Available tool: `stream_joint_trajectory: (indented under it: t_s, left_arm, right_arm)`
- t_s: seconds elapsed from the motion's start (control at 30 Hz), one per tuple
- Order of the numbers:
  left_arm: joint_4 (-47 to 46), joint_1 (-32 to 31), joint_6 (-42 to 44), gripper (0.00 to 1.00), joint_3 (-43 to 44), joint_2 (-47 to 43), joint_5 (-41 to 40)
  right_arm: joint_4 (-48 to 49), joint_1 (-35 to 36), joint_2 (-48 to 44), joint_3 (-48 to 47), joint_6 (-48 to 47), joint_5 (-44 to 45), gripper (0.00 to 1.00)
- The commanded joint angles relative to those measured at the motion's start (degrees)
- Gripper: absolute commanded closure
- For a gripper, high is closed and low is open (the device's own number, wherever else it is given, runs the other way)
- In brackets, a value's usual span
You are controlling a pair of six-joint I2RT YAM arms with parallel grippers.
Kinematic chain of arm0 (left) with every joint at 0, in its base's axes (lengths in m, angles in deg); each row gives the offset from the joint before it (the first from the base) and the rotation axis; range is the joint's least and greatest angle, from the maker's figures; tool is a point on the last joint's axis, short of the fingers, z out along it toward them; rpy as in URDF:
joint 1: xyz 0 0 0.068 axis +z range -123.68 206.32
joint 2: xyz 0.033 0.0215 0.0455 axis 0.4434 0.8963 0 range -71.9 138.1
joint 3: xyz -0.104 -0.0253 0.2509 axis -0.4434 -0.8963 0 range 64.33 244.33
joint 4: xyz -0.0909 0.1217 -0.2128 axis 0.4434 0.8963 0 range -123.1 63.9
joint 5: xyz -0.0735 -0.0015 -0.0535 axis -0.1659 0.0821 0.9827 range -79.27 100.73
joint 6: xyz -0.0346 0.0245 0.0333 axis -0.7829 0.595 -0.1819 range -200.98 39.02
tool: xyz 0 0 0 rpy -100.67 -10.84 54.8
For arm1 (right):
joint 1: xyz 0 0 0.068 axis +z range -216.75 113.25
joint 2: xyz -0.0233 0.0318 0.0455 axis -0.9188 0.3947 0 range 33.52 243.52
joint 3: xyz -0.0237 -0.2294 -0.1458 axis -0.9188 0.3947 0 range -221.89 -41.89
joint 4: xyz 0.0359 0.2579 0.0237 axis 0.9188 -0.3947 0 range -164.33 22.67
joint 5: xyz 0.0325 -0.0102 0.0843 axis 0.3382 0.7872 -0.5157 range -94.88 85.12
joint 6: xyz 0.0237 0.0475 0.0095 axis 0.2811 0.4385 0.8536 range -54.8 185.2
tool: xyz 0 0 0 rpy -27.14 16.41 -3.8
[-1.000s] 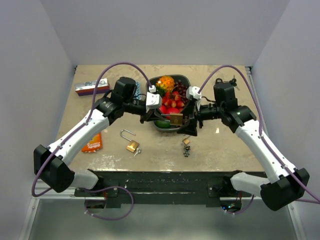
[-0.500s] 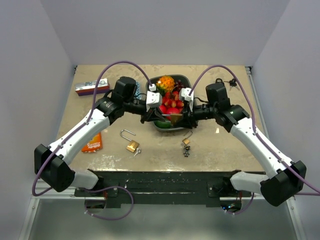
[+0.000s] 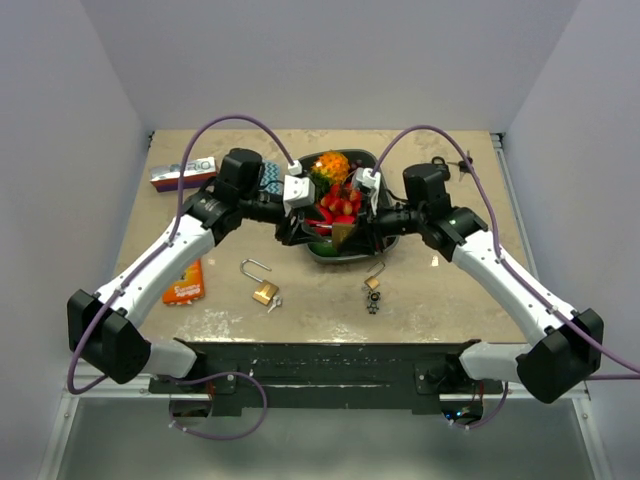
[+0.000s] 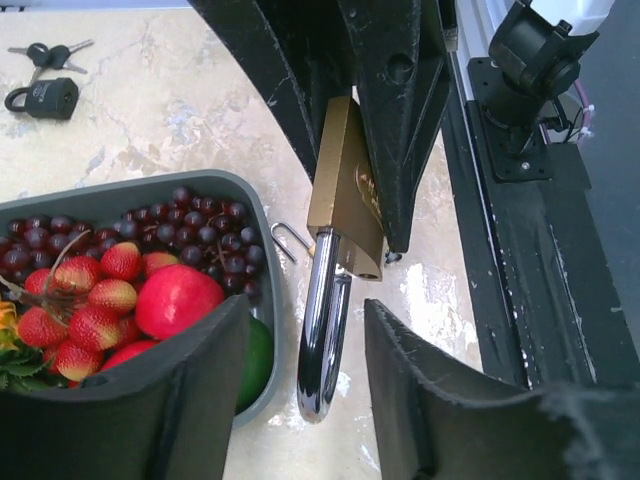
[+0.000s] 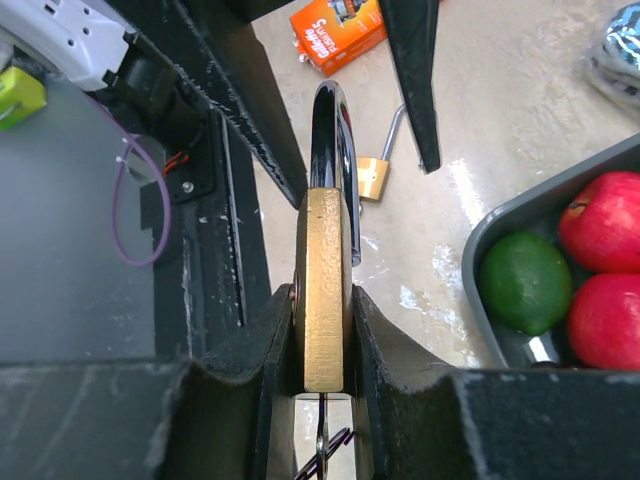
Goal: Lock with the key
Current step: Lock the lock.
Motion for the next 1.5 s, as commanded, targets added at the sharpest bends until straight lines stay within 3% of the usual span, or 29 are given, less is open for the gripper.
stream_joint_trajectory:
  t_s: [0.0, 0.1, 0.3, 0.6, 0.7, 0.73, 0.77, 1.17, 1.47]
  left_arm:
    - [0.7, 2.5, 0.9, 0.44, 1.0, -2.4, 3.1]
    - [8.1, 3.2, 5.5, 0.4, 0.7, -3.0, 2.9]
    - [10.0, 3.3, 9.4, 0.4, -0.4, -2.5, 3.8]
    - [10.0, 3.2, 8.7, 0.73, 1.6, 0.1, 7.9]
    - [10.7, 3.1, 8.9, 0.88, 2.2, 0.2, 9.1]
    - [11.1, 3.1, 8.8, 0.98, 2.8, 0.3, 9.9]
    - [11.3, 3.1, 8.9, 1.0, 3.1, 0.3, 10.2]
    - [19.1, 0.5, 11.5, 1.0, 6.5, 1.9, 11.3]
    - [13.2, -3.1, 5.5, 1.0, 5.1, 1.6, 9.4]
  right_arm:
    - [7.5, -0.2, -1.6, -0.9, 4.1, -5.2, 1.0]
    - [9.0, -0.2, -2.7, -0.1, 4.7, -6.0, 1.0]
    - [11.2, -0.2, -4.1, 0.8, 4.1, -6.3, 1.0]
    - [10.8, -0.2, -4.8, -0.4, 2.2, -6.1, 1.0]
    - [10.6, -0.1, -5.0, -0.4, 1.2, -5.4, 1.0]
    - [10.8, -0.1, -5.1, -0.4, 1.0, -5.1, 1.0]
    - [10.8, -0.2, -5.2, -0.4, 0.1, -4.6, 1.0]
    - [9.8, 0.0, -4.3, -1.6, -7.0, -3.1, 1.0]
    - [12.1, 1.6, -3.4, -0.7, -5.5, -4.7, 1.0]
